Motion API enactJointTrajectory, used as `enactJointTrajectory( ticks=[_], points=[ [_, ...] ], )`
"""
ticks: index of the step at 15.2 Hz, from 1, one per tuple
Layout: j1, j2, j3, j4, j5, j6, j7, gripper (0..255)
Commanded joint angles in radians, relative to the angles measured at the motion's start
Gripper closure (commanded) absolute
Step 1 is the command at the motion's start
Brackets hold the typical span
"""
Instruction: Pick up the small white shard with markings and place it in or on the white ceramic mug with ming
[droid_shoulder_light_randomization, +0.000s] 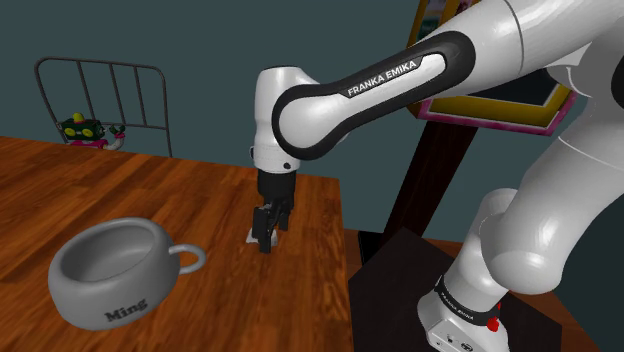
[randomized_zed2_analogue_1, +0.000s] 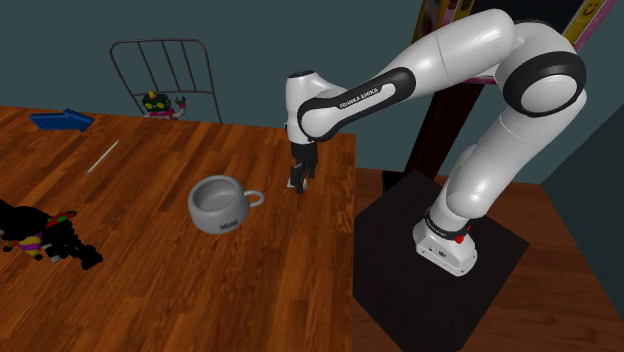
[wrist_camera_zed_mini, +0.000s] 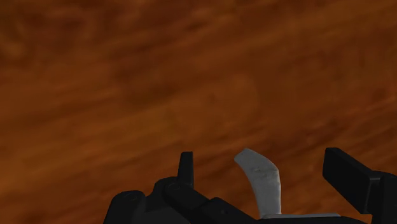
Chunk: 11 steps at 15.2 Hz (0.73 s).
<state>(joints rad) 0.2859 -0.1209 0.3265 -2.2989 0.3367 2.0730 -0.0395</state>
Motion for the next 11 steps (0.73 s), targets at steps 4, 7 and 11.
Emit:
enactJointTrajectory(
  ticks=[4, 7, 11],
  points=[
    [0.000, 0.001, 0.000, 0.000, 0.000, 0.001, 0.000, 0],
    [0.000, 0.001, 0.000, 0.000, 0.000, 0.001, 0.000, 255],
    [0.001, 0.000, 0.001, -0.001, 0.000, 0.001, 0.001, 255]
  ],
)
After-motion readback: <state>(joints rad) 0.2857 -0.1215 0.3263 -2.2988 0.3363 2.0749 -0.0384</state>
